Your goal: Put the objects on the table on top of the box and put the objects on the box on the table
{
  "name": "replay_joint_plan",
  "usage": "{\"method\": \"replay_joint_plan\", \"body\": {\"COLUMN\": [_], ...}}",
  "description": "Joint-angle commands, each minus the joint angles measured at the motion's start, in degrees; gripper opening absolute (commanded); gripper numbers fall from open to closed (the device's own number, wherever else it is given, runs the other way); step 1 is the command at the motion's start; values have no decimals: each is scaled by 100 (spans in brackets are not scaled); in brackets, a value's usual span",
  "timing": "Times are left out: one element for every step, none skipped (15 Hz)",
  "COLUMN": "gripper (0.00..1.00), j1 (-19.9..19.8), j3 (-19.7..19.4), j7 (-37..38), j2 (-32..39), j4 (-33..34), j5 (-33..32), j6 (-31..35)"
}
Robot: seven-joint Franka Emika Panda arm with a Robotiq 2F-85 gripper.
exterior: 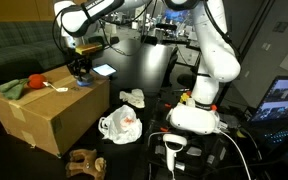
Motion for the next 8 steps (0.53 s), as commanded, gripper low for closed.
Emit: {"method": "replay_joint_plan", "body": {"gripper": [34, 34, 34, 34, 34, 34, 34, 34], "j1": [-125, -120, -125, -127, -122, -116, -114, -102], "j3": [221, 255, 292, 334, 377, 418, 466, 512], "j7": [-359, -390, -440, -481, -513, -541, -600, -626], "j2": [-943, -1107, -1287, -1467, -1648, -1828, -2024, -2201], "j4": [-1411, -1705, -2003, -2315, -2622, -2929, -3257, -3573], "j5": [174, 195, 230, 287, 350, 420, 493, 562], "j6": [465, 555, 643, 744, 837, 927, 1013, 1117]}}
